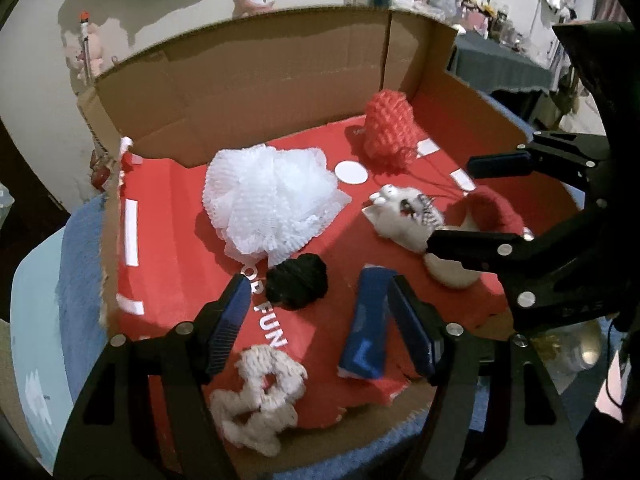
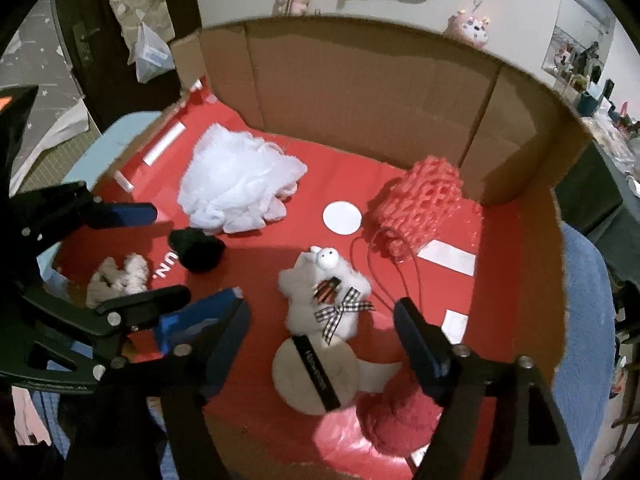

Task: Organize soft objects
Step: 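Open both tools to drop the sheep and black ball in the box, then withdraw both tools from the box toward the white cloths on the blanket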

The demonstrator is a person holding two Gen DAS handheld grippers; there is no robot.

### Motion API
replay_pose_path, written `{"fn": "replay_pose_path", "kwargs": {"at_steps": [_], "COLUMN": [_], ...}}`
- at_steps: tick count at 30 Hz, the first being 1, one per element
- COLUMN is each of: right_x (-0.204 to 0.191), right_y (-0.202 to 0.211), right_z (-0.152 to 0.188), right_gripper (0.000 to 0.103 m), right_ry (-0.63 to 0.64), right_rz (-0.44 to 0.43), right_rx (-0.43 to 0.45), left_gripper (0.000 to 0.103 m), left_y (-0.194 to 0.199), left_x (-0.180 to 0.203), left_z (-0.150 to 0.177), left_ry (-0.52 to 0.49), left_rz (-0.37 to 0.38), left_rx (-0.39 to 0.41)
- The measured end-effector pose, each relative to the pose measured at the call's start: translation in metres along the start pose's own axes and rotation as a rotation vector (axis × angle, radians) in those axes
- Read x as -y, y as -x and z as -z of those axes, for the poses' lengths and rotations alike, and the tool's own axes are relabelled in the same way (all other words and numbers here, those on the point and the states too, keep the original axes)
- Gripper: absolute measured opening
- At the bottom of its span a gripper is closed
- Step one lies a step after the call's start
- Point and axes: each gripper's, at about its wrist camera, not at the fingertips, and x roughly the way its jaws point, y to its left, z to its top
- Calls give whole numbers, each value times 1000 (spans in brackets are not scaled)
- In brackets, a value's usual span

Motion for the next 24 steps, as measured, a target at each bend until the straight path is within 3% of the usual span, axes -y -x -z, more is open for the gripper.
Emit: {"fn": "replay_pose_path", "kwargs": {"at_steps": [17,24], "right_x": [-11,-27], "right_y": [110,152], "right_z": [40,71], "right_gripper": [102,103], "right_ry": [-27,-30], "right_rz": [24,53], "right_rx": [218,315], "left_gripper": [88,89], "left_y": [98,134], "left_x": [35,49], "left_z": [34,59], "left_ry": [44,60], "left_rz": [-10,-24], "left_rx": [262,363]}}
